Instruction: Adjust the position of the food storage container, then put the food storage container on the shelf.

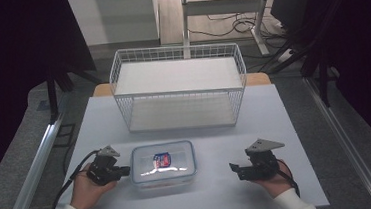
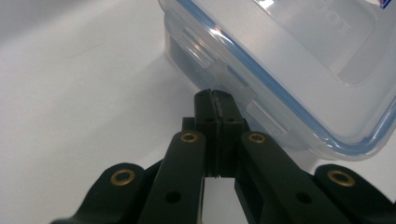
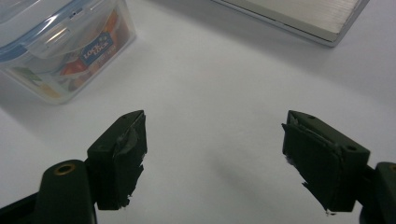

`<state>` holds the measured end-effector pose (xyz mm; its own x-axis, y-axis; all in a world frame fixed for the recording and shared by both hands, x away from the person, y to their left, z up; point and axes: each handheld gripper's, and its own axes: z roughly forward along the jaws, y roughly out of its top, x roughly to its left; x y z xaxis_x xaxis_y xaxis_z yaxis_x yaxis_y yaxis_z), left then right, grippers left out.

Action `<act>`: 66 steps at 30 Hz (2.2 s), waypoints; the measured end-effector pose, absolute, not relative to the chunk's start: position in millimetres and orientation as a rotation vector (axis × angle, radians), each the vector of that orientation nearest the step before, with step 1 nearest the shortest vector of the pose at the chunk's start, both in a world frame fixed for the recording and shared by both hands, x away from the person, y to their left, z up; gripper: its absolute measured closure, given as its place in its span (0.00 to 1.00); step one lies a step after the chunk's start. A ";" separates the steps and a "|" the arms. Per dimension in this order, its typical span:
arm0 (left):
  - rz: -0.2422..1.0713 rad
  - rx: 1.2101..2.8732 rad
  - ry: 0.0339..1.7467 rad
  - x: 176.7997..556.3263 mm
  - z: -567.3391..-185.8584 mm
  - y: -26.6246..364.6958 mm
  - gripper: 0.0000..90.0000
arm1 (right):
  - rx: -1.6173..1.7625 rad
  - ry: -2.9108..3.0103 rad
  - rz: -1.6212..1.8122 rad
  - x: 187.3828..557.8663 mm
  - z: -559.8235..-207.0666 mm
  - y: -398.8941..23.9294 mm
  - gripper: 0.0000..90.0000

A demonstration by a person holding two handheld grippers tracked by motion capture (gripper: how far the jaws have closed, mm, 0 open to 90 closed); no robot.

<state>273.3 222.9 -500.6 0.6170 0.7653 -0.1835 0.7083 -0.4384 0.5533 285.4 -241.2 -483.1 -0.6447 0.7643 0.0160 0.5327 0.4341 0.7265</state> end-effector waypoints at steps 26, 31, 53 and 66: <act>0.107 2.269 1.070 294.6 -498.9 172.6 1.00 | 1.112 2.365 1.031 285.2 -482.0 -241.4 0.24; 0.099 2.264 1.062 297.6 -499.1 165.7 1.00 | 1.115 2.366 1.031 285.4 -482.2 -241.5 0.24; 0.170 2.081 1.099 282.2 -480.9 203.9 0.96 | 1.116 2.339 1.057 285.8 -479.1 -242.0 0.24; 0.060 1.947 1.139 280.9 -475.9 204.6 0.21 | 1.137 2.345 1.129 286.7 -476.7 -243.9 0.24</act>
<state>280.9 204.6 -475.9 0.5827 0.7319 -0.3532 0.6908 -0.2170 0.6897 286.7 -243.9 -476.7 -0.6417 0.7641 0.0661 0.5284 0.3780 0.7602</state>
